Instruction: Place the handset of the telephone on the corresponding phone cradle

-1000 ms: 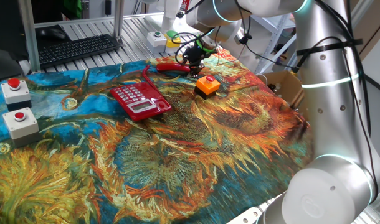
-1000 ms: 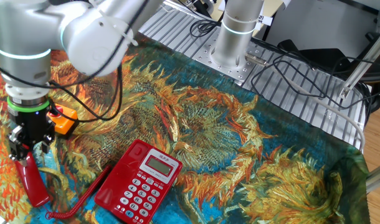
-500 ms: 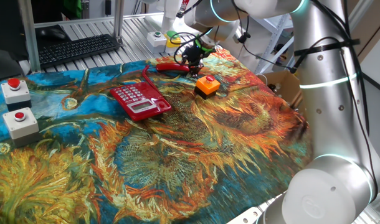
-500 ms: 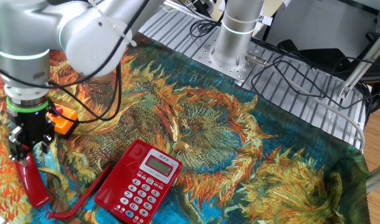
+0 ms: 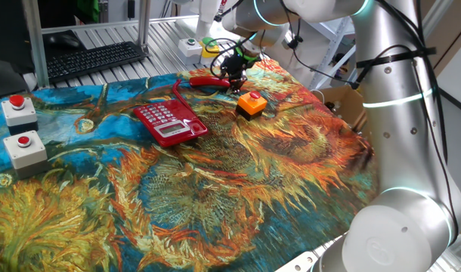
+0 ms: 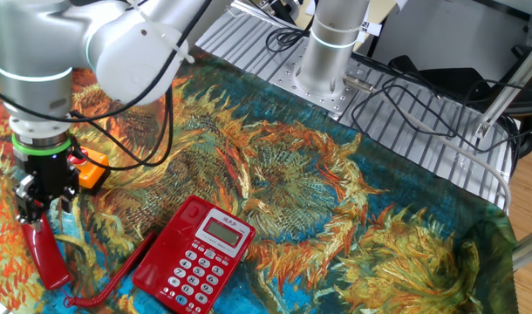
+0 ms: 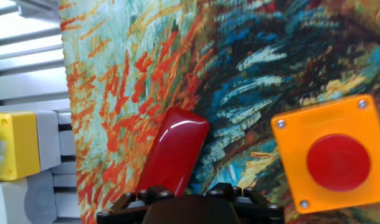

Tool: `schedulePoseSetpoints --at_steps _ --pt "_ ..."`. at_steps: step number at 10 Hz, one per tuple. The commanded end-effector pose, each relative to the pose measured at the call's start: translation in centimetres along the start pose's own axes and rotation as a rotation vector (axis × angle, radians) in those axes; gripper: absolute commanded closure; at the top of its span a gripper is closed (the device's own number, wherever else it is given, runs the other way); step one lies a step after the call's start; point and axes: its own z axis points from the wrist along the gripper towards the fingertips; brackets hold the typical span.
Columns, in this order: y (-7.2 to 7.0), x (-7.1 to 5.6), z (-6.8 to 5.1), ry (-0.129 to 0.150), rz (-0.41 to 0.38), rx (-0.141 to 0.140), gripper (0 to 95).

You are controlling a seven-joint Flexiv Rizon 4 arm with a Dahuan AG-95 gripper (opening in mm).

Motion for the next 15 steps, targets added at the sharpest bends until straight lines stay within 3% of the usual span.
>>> schedulePoseSetpoints --at_steps 1,3,4,7,9,10,12,15 --pt "0.3 -0.2 -0.8 0.046 -0.085 0.138 57.0" --pt "0.4 -0.2 -1.6 0.059 -0.140 0.180 95.0" --pt "0.6 -0.3 -2.2 0.059 -0.172 0.200 95.0" --pt "0.7 -0.7 -3.4 0.072 -0.247 0.217 95.0" --pt "0.6 -1.1 -3.5 0.069 -0.297 0.226 95.0" --pt "0.7 -0.9 -3.7 0.067 -0.312 0.245 95.0" --pt "0.8 -0.7 -3.9 0.049 -0.374 0.263 95.0" --pt "0.8 -0.8 -4.0 0.004 -0.413 0.265 95.0"
